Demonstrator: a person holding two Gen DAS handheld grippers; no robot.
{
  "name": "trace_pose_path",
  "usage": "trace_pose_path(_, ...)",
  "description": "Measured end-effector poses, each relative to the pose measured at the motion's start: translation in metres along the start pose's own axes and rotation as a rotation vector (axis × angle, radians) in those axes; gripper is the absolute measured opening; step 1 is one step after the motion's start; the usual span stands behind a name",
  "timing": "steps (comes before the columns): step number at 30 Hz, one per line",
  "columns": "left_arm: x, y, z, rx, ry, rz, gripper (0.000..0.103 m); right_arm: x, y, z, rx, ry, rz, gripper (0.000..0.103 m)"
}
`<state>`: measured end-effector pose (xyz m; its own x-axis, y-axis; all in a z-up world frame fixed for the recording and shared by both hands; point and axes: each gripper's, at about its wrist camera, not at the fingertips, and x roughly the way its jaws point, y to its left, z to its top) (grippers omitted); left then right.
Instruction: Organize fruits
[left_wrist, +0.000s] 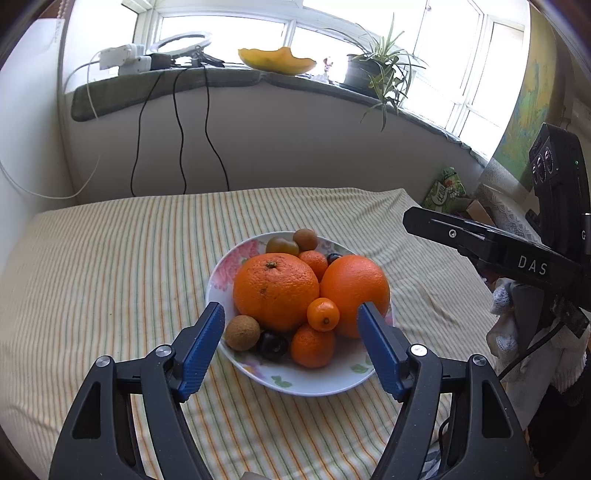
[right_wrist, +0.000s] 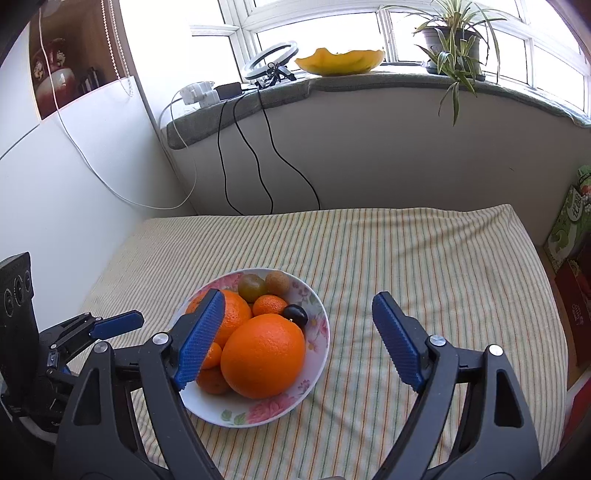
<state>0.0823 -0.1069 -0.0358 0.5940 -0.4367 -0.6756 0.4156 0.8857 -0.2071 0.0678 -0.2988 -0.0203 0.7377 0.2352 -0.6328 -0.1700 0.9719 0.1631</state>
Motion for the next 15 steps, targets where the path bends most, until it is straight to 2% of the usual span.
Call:
trace_pose_path(5, -0.006, 0.000, -0.003, -0.008, -0.011, 0.011, 0.075, -0.019, 0.005, -0.008, -0.016, -0.058, -0.047, 0.089)
trace_pose_path(7, -0.009, -0.001, -0.003, -0.003, -0.022, 0.024, 0.078, -0.025, 0.006, -0.012, -0.014, -0.077, -0.061, 0.093)
trace_pose_path(15, -0.015, 0.001, -0.007, -0.006, -0.035, 0.042, 0.079, -0.039, 0.006, -0.024, 0.004, -0.111, -0.122, 0.096)
